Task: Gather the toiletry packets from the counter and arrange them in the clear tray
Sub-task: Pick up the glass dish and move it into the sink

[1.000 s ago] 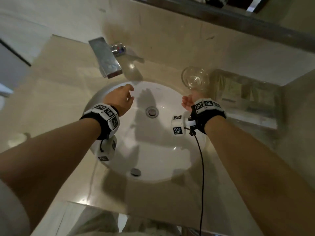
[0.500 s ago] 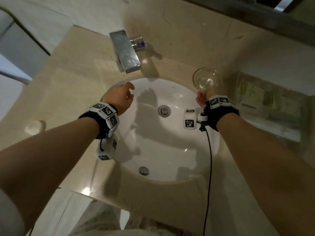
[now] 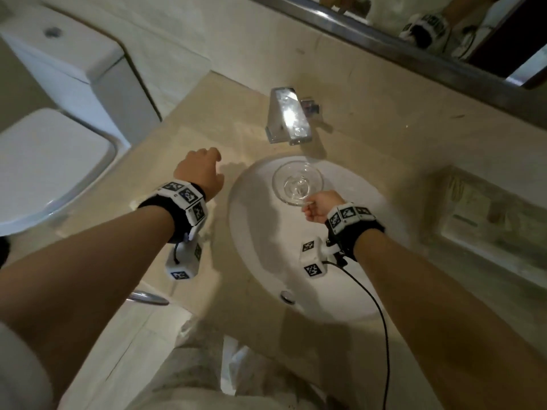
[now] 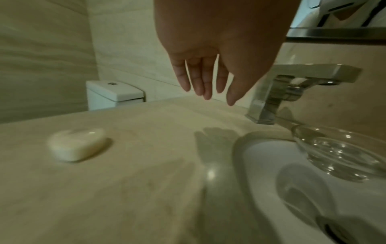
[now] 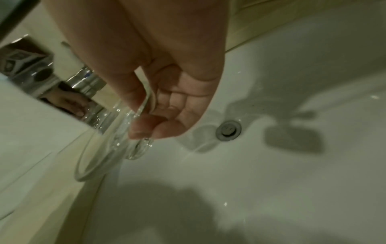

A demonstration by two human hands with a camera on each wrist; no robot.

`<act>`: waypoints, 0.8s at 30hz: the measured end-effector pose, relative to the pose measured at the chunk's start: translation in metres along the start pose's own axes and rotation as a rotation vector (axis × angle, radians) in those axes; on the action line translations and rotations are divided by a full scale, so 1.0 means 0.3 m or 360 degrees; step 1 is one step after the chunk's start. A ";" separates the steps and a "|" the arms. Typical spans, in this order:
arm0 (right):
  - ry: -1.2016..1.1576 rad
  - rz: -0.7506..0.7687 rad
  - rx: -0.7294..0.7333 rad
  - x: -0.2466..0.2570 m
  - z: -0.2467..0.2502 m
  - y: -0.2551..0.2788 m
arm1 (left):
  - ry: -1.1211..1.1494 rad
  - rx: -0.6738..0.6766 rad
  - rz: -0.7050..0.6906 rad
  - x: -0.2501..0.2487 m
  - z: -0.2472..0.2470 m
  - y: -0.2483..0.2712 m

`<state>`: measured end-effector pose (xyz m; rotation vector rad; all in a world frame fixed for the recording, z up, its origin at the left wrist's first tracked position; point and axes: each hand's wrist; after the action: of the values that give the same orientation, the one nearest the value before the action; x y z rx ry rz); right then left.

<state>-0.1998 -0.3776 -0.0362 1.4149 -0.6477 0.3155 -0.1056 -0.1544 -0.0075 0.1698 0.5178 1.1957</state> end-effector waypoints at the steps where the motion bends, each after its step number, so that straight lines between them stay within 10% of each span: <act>1: 0.0038 0.0000 0.0038 0.003 -0.035 0.002 | -0.0046 -0.0015 0.0078 0.040 0.008 0.016; 9: 0.0222 0.0090 0.0276 0.051 -0.256 0.013 | -0.0009 0.0058 0.0700 0.271 -0.037 0.144; 24: 0.0351 0.0046 0.0416 0.037 -0.417 0.019 | 0.0132 0.0184 0.0637 0.397 -0.096 0.159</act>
<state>-0.1657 -0.2567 -0.0280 1.5922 -0.4575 0.5875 -0.1275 -0.0315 -0.0490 0.3354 0.6454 1.5680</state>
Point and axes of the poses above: each hand's wrist, its own y-axis away from the middle knuckle, its own z-axis out of the back of the hand, x = y × z, and after that the axes turned 12 degrees about x, right-handed
